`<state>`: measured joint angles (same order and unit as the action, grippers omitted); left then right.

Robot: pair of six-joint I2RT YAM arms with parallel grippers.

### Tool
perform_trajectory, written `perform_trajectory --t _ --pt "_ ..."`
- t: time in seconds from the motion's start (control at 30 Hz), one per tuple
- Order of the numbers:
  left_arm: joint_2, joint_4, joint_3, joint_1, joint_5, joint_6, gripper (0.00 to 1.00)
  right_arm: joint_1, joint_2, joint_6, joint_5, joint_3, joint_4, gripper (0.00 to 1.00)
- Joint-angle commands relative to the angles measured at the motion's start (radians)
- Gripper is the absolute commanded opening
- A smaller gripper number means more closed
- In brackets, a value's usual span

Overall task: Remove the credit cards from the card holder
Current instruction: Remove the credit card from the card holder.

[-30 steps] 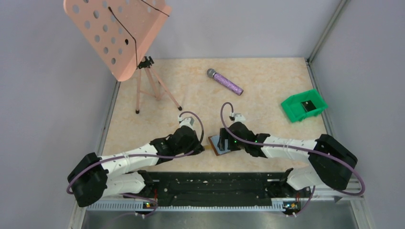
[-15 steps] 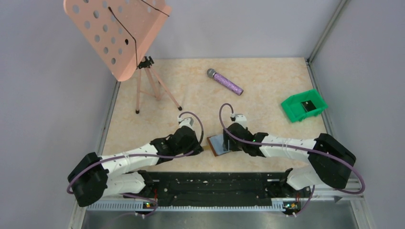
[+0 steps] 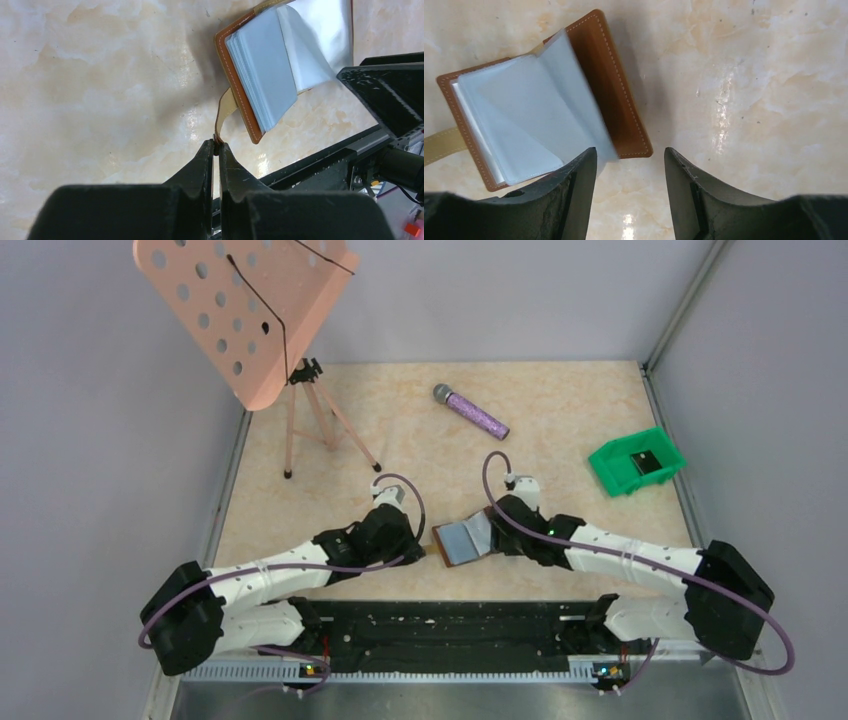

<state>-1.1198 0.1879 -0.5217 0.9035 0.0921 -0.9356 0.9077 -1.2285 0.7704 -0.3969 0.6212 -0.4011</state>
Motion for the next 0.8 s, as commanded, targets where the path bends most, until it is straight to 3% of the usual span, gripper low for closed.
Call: perform_trajectory --t 0.0,0.1,0.23,0.33,0.57,0.77 --pt "0.003 -0.039 -0.021 -0.005 -0.023 0.017 0.0 -0.017 0.063 -0.007 0.022 0.098 -0.072 0.52" --pt "-0.007 -0.046 -0.022 -0.005 -0.031 0.015 0.0 -0.017 0.106 -0.027 0.124 0.131 -0.034 0.51" --pt "-0.011 -0.065 -0.019 -0.005 -0.041 0.012 0.0 -0.015 0.141 -0.034 0.339 0.111 0.157 0.49" --pt "-0.009 -0.065 -0.026 -0.005 -0.047 0.012 0.0 -0.01 0.099 -0.001 0.414 0.096 0.262 0.48" --pt "0.015 -0.067 -0.022 -0.005 -0.06 0.005 0.0 0.013 -0.055 0.031 0.421 0.08 0.376 0.46" --pt "0.033 -0.06 -0.015 -0.006 -0.047 0.004 0.0 0.014 -0.14 -0.003 0.317 0.076 0.371 0.48"
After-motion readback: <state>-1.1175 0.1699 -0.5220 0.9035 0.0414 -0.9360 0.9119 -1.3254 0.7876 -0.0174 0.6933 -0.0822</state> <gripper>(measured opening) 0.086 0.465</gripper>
